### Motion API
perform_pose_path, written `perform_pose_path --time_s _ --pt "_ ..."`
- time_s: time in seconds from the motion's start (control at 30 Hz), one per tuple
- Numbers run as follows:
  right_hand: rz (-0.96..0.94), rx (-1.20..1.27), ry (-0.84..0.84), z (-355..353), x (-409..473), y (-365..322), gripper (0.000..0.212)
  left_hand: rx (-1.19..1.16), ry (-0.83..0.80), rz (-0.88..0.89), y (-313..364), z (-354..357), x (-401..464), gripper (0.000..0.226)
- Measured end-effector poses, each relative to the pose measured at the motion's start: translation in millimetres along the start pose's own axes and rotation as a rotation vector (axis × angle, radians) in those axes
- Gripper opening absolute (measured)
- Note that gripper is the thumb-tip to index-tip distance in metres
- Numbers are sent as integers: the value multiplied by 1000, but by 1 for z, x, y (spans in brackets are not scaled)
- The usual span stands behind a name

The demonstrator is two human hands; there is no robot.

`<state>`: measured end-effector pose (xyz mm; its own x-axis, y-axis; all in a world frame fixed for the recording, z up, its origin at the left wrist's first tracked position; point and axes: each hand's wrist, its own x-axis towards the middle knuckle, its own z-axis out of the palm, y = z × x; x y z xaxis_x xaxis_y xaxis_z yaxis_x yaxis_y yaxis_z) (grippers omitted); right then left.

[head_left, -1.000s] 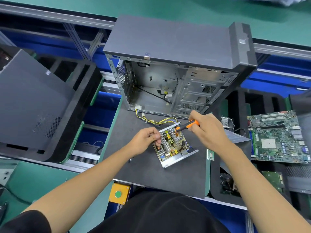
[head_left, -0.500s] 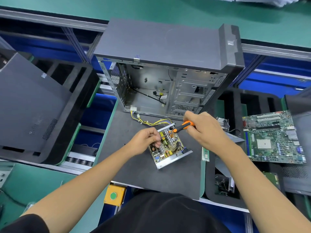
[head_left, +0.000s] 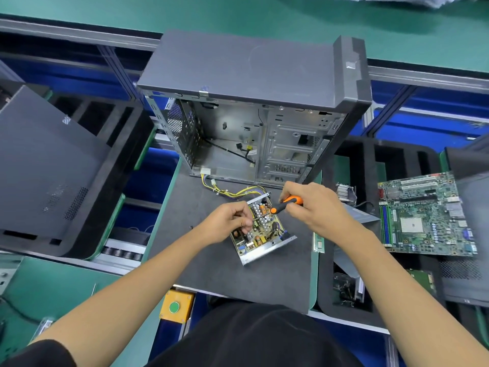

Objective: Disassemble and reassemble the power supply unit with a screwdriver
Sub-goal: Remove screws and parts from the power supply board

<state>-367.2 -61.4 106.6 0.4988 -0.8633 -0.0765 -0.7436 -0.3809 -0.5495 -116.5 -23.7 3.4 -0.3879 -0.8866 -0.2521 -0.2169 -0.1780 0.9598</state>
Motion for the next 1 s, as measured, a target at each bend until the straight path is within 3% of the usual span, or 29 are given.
perform_pose_path --time_s 0.33,0.5,0.57,0.63,0.7,0.77,0.83,0.9,1.0 --pt "-28 -10 -2 2 -2 4 24 -60 24 -1 -9 4 2 12" --pt "43 98 55 -1 -2 16 11 -138 159 -74 -1 -8 12 47" --pt "66 100 62 -3 -3 21 12 -179 227 -103 4 -13 19 48" --pt "90 105 72 -7 -5 28 13 -19 349 -129 6 -16 28 43" --pt "108 113 89 -12 -7 36 12 381 434 -222 3 -17 40 41" --pt "112 111 104 -17 -9 45 10 644 387 -404 1 -13 53 46" --pt "116 107 108 -22 -10 54 10 488 353 -549 3 -4 72 62" --pt "126 104 113 -26 -11 62 11 203 457 -633 9 3 92 85" --pt "142 89 114 -29 -14 74 10 -138 616 -628 15 14 111 76"
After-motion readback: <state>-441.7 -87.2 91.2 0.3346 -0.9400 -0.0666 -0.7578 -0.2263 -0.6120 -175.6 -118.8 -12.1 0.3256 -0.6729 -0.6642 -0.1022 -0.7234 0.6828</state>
